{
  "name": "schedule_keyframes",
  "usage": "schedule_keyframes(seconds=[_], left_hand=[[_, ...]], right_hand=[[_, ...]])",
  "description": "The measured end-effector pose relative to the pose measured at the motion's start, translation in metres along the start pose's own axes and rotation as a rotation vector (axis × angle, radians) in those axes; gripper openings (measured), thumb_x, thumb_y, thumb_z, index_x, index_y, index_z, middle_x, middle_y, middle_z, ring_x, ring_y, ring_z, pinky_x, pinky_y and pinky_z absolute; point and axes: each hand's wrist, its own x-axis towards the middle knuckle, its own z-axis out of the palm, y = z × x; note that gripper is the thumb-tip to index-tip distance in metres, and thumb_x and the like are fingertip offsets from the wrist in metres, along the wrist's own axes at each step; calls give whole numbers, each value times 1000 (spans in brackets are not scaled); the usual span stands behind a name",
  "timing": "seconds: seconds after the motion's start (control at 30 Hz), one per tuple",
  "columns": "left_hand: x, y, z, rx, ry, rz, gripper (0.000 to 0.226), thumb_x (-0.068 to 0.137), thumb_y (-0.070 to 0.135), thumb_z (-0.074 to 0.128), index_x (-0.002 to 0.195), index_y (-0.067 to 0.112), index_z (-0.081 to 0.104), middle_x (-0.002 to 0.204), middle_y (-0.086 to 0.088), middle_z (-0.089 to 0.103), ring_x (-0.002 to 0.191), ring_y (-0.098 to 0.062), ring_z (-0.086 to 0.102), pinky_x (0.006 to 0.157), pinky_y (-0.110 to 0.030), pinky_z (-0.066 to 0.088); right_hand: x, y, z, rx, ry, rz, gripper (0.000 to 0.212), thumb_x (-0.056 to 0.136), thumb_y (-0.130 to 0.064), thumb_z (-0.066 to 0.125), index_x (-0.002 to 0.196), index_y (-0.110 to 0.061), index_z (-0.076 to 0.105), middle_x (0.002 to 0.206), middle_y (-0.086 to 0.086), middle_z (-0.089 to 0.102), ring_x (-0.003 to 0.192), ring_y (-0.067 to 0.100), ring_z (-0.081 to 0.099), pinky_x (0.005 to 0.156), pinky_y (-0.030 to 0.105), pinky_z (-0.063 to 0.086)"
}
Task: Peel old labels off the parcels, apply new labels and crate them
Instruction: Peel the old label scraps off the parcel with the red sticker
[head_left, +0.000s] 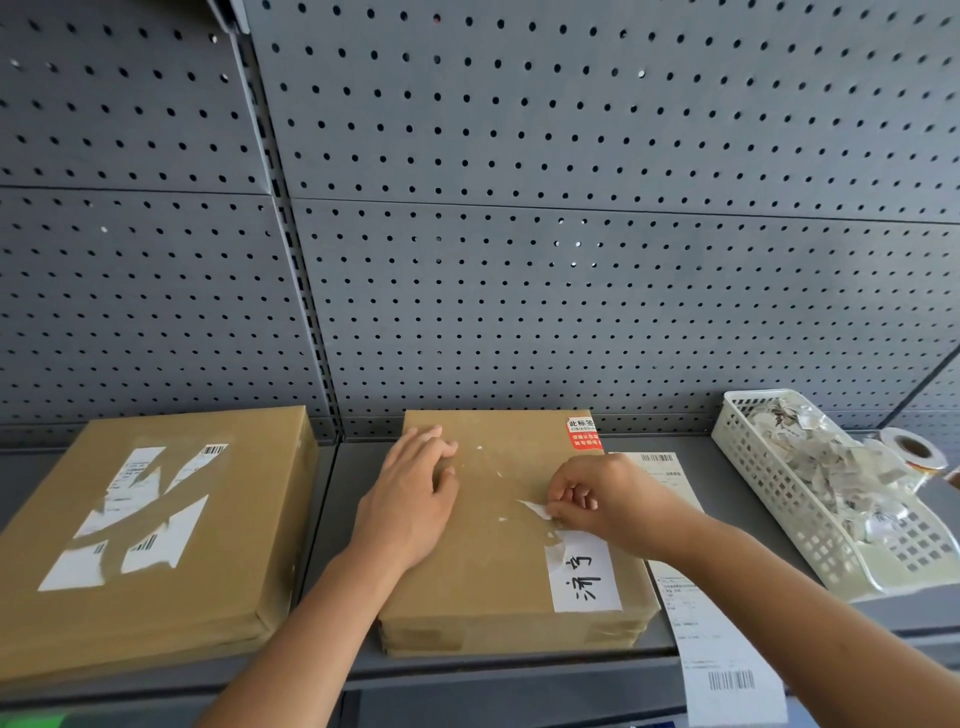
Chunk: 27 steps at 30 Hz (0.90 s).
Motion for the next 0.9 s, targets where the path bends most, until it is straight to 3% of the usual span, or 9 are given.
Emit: schedule_keyframes(seconds=[0.2, 0.33, 0.5, 0.6, 0.73, 0.9], left_hand=[[0, 0, -1, 0, -2, -5, 35, 106, 36, 37, 139, 40, 48, 159, 29, 23, 150, 6, 3, 110, -44, 37], [-1, 1, -2, -6, -4, -10, 35, 106, 35, 37, 139, 38, 49, 159, 29, 23, 149, 6, 3, 109, -45, 38], [0, 1, -2, -3, -4, -12, 35, 106, 36, 36, 138, 39, 49, 159, 29, 23, 150, 6, 3, 109, -46, 39], [-1, 2, -2, -1, -11, -14, 35, 106, 36, 37, 139, 39, 48, 159, 29, 23, 150, 6, 2, 110, -48, 38], [-2, 2, -3, -4, -11, -16, 35, 106, 37, 37, 139, 39, 48, 159, 29, 23, 150, 6, 2, 111, -48, 37], [-1, 2, -2, -4, -10, -16, 35, 106, 37, 37, 139, 39, 48, 159, 29, 23, 150, 6, 2, 112, -49, 37]], right_hand=[[1, -5, 1, -211, -105, -101, 9, 90, -19, 62, 91, -19, 71, 91, -7, 61, 72, 8, 57, 68, 18, 48], [3, -7, 8, -360, -75, -142, 10, 90, -22, 54, 86, -22, 63, 88, -8, 55, 69, 19, 56, 61, 30, 48], [3, -5, 14, -371, -48, -148, 5, 83, -19, 55, 81, -17, 59, 80, -3, 55, 60, 23, 55, 54, 34, 48], [5, -4, 13, -311, -34, -100, 4, 84, -16, 55, 85, -15, 59, 83, -3, 55, 66, 21, 55, 62, 32, 48], [5, -3, 4, -178, -73, -53, 4, 86, -13, 62, 88, -14, 66, 83, -8, 58, 67, 3, 54, 64, 9, 41], [9, -6, -3, -74, -148, 29, 5, 87, -18, 71, 90, -15, 69, 78, -11, 62, 70, -5, 56, 65, 10, 45]])
